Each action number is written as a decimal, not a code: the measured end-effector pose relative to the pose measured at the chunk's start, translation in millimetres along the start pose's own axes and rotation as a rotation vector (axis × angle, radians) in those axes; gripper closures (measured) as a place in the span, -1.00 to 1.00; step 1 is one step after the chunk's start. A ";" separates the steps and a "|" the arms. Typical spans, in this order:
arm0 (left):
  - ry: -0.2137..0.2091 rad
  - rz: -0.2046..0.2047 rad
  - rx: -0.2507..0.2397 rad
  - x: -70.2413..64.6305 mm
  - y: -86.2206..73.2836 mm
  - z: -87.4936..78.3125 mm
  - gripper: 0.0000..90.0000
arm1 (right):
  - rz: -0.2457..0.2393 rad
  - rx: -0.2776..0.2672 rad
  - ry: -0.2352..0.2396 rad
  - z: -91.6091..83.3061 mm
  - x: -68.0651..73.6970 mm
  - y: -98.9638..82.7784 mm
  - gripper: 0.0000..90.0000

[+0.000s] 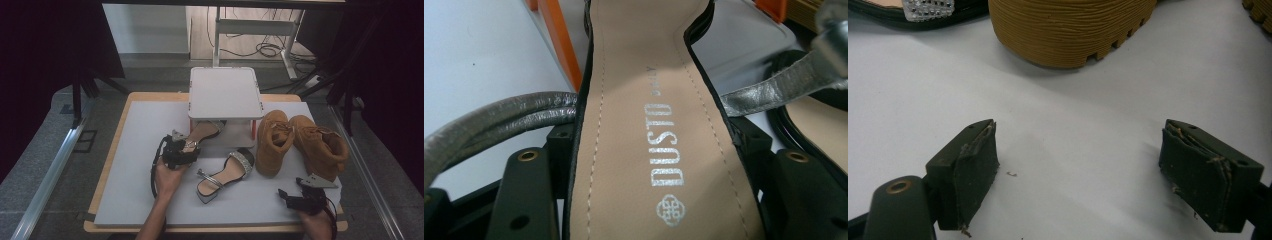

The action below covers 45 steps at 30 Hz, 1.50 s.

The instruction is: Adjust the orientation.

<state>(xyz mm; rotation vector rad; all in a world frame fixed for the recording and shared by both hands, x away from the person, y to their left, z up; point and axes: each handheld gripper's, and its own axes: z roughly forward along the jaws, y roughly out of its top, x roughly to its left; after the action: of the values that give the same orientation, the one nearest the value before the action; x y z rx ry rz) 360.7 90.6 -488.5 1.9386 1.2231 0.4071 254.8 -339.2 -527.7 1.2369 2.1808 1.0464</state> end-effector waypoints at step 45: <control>0.227 -0.173 0.036 -17.4 31.6 65.4 -0.14 | 0.000 -0.001 0.000 0.0 -0.1 -0.1 -0.65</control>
<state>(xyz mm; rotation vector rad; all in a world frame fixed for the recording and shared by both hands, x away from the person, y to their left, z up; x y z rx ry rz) 412.6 39.1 -503.7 1.8356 1.5409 0.5283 254.7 -339.3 -527.7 1.2368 2.1800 1.0479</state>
